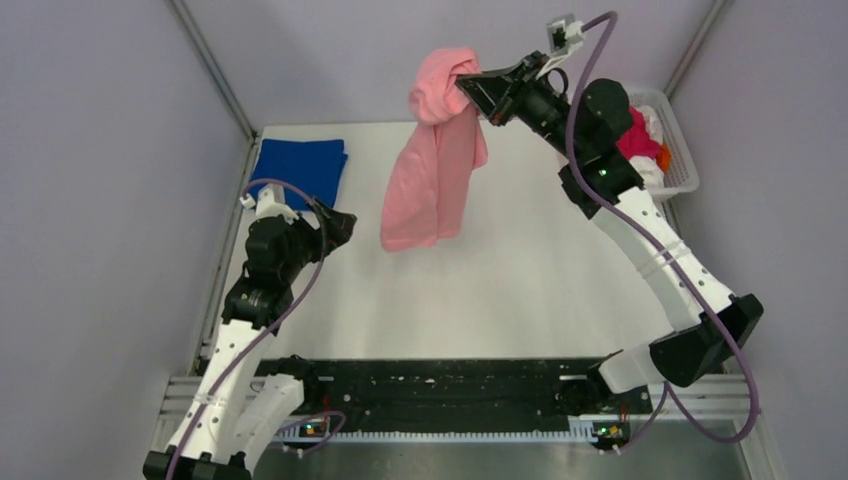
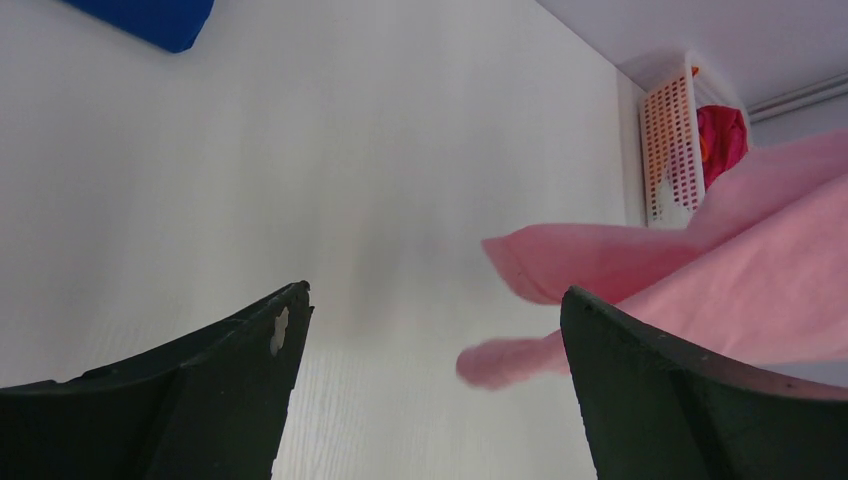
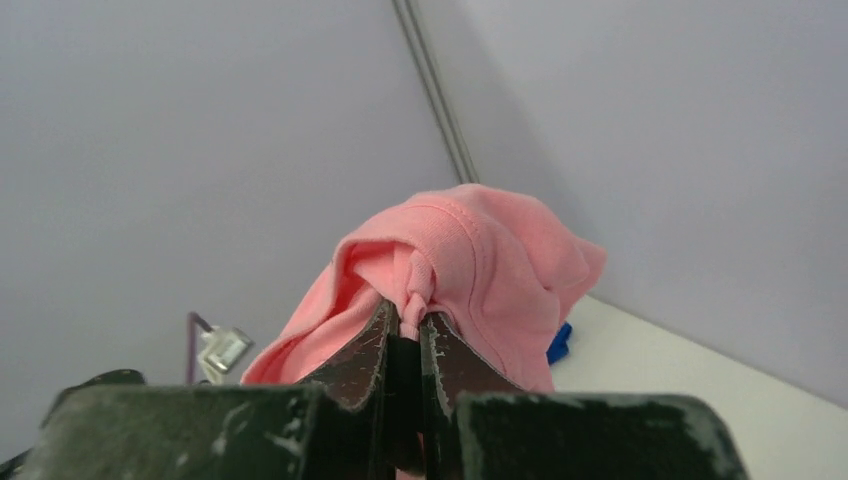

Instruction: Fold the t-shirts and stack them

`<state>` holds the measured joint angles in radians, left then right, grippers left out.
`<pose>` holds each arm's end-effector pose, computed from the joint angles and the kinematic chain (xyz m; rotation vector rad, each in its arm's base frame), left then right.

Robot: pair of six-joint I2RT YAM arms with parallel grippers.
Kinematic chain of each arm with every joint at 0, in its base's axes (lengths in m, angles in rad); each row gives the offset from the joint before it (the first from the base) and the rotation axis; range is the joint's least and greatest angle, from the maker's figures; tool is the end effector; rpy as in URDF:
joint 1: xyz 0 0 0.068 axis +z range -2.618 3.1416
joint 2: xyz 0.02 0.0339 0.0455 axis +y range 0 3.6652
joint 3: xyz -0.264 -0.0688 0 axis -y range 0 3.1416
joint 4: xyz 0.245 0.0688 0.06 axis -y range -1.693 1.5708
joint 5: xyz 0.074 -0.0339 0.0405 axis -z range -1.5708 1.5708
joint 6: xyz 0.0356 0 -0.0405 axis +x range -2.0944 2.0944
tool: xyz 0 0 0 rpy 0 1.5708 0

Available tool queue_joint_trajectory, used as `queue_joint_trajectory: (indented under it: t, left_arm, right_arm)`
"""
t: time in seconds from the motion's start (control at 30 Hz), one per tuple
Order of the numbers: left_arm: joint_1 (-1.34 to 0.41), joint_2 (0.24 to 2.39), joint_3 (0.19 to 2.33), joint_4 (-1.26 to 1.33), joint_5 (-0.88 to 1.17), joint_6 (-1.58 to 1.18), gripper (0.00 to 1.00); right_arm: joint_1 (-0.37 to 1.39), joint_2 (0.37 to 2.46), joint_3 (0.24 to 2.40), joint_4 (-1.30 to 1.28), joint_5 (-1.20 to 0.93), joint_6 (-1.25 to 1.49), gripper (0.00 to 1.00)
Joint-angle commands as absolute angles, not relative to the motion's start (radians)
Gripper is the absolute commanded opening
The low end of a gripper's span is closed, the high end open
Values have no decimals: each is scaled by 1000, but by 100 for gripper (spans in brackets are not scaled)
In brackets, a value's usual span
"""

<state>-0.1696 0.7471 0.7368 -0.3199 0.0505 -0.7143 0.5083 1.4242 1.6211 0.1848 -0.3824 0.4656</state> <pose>0.1727 -0.0314 0.3148 -0.4915 1.8907 -0.6414 0.2637 0.1621 0.5213 -0.3814 1.2321 1.0702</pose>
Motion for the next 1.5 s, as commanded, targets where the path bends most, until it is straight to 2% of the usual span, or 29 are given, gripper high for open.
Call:
queue_joint_trajectory:
  t: [0.0, 0.1, 0.17, 0.27, 0.3, 0.37, 0.47, 0.53, 0.63, 0.77, 0.87, 1.03, 1.17, 1.33, 1.47]
  left_arm:
    - [-171, 703, 748, -357, 11, -725, 99]
    - [-172, 714, 737, -362, 11, -725, 99]
    - [-172, 743, 738, -370, 20, -723, 99]
    - [-172, 805, 748, -386, 56, -720, 99]
    - [-173, 830, 750, -388, 83, -717, 99]
    - [-174, 881, 750, -386, 164, -714, 99]
    - [-227, 959, 753, -395, 257, -686, 99]
    - [-309, 996, 753, -429, 214, -673, 99]
    - [-421, 1042, 751, -529, 152, -670, 99]
    - [-499, 1058, 701, -593, 118, -675, 92]
    - [-540, 1070, 638, -572, 155, -668, 87]
    - [-561, 1181, 620, -525, 174, -698, 70]
    - [-567, 1242, 605, -479, 169, -709, 66]
    - [-568, 1320, 633, -458, 112, -723, 56]
    - [-569, 1373, 657, -429, 115, -718, 51]
  right_arm:
    - [507, 1428, 1489, 192, -171, 450, 7]
    - [506, 1348, 1222, 190, 70, 442, 13]
    - [497, 1286, 968, 171, 249, 514, 26]
    - [444, 1221, 717, 69, 373, 680, 68]
    - [419, 1202, 669, 26, 389, 720, 78]
    - [375, 1156, 636, -93, 442, 747, 87]
    - [373, 1062, 649, -186, 522, 690, 89]
    - [373, 1021, 664, -182, 497, 619, 90]
    - [373, 1007, 688, -144, 362, 519, 92]
    - [380, 1059, 711, -37, 168, 416, 99]
    - [422, 1175, 818, -45, 111, 319, 99]
    - [500, 1466, 1083, -126, 112, 213, 99]
    - [511, 1661, 1241, -135, 108, 184, 99]
    - [525, 1893, 1454, -199, 116, 111, 99]
    - [541, 2052, 1635, -276, 192, 72, 97]
